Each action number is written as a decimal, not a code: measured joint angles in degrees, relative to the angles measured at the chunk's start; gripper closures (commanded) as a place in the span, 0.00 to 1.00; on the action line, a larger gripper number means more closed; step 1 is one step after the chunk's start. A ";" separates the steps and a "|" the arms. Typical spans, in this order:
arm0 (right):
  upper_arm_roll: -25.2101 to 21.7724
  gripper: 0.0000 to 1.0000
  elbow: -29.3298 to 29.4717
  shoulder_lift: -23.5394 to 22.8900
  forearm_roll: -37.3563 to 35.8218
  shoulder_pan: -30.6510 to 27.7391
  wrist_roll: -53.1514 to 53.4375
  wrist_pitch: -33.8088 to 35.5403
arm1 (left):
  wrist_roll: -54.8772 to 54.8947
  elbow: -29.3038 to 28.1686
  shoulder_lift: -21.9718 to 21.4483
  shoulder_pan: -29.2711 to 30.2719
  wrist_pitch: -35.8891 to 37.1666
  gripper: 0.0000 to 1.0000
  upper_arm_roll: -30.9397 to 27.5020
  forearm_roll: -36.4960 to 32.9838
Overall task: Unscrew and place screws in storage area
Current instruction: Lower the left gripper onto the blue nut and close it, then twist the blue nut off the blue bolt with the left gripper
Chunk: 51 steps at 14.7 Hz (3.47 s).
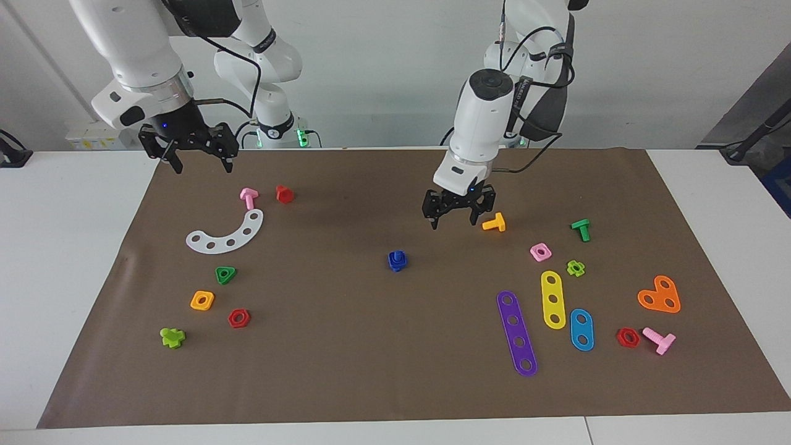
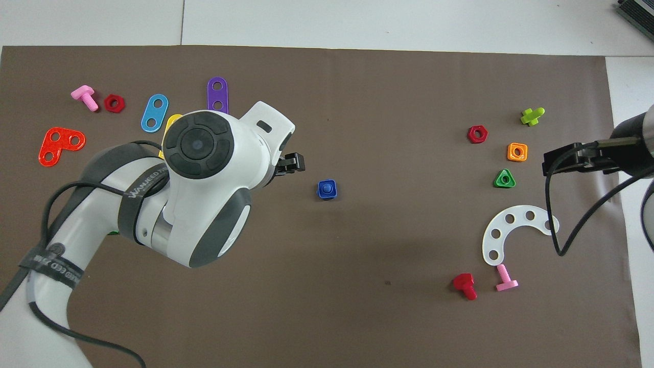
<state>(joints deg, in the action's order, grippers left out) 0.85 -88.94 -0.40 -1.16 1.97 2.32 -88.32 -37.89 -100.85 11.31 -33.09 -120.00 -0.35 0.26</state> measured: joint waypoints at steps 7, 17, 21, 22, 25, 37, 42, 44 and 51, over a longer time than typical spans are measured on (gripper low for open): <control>0.00 0.00 0.00 0.00 0.00 0.00 0.00 0.00 | -6.88 5.21 12.94 -6.39 -6.31 0.04 -0.06 -0.02; 0.00 0.00 0.00 0.00 0.00 0.00 0.00 0.00 | -7.25 1.44 15.31 -7.77 -13.40 0.11 -0.19 -0.14; 0.00 0.00 0.00 0.00 0.00 0.00 0.00 0.00 | -7.25 -0.17 15.33 -7.86 -16.35 0.17 -0.24 -0.15; 0.00 0.00 0.00 0.00 0.00 0.00 0.00 0.00 | -7.25 -0.31 15.33 -7.86 -16.68 0.19 -0.28 -0.15; 0.00 0.00 0.00 0.00 0.00 0.00 0.00 0.00 | -7.25 -0.38 15.33 -7.86 -17.14 0.19 -0.29 -0.18; 0.00 0.00 0.00 0.00 0.00 0.00 0.00 0.00 | -7.24 -1.89 15.36 -7.94 -19.16 0.35 -0.24 -0.43; 0.00 0.00 0.00 0.00 0.00 0.00 0.00 0.00 | -7.24 -1.72 15.35 -7.94 -19.48 0.67 -0.44 -1.10; 0.00 0.00 0.00 0.00 0.00 0.00 0.00 0.00 | -7.24 -1.42 15.32 -7.94 -19.57 0.72 -0.61 -1.13; 0.00 0.00 0.00 0.00 0.00 0.00 0.00 0.00 | -7.24 3.41 15.18 -7.94 -13.24 0.74 -0.77 -1.63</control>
<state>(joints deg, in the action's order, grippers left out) 0.85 -88.94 -0.39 -1.16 1.97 2.32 -88.32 -45.13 -97.45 26.50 -41.03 -133.24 -1.13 -1.38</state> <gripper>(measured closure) 0.000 0.542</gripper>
